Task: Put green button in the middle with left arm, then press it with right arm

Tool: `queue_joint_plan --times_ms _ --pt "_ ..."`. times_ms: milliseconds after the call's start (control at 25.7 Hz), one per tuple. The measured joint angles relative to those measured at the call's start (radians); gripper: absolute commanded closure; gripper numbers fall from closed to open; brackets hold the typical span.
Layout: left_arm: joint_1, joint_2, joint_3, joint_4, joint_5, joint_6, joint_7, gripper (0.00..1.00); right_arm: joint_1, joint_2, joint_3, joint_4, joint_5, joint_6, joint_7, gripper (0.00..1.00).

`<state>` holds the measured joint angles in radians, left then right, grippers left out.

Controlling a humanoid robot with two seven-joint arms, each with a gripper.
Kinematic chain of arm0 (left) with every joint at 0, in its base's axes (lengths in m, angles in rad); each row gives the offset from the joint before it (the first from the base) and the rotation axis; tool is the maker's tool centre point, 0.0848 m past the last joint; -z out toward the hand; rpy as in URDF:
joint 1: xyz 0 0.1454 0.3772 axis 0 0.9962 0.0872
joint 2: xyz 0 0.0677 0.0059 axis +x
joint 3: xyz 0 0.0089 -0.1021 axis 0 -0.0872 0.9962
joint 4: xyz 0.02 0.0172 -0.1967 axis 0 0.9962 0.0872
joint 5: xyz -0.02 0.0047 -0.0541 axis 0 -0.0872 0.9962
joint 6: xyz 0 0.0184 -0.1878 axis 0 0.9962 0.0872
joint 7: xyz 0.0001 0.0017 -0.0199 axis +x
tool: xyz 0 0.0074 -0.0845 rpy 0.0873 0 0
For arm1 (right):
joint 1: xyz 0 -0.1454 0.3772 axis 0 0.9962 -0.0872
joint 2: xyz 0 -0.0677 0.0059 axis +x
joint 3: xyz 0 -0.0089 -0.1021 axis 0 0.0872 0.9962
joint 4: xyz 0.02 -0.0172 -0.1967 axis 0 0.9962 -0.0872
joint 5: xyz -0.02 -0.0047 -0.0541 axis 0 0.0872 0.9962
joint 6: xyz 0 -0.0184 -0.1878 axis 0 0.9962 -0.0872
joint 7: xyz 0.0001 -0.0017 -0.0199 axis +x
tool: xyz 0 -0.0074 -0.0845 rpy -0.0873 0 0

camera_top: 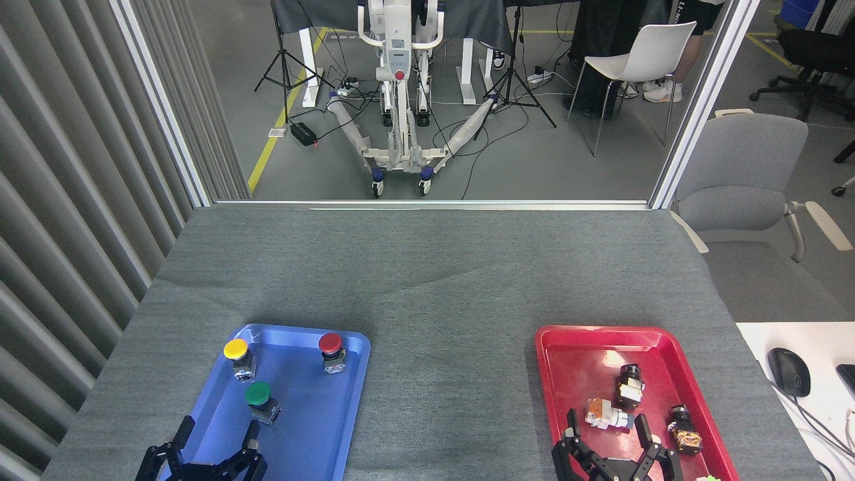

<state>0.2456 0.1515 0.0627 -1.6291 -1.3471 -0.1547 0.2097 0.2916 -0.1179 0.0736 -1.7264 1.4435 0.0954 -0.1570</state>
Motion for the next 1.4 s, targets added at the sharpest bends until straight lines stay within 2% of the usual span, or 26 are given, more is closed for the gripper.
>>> queue_joint_plan --times_ms 1403 --pt "-0.023 -0.004 -0.003 0.031 0.000 -0.034 -0.007 0.01 0.007 0.006 0.003 0.004 0.000 0.000 0.001 0.00"
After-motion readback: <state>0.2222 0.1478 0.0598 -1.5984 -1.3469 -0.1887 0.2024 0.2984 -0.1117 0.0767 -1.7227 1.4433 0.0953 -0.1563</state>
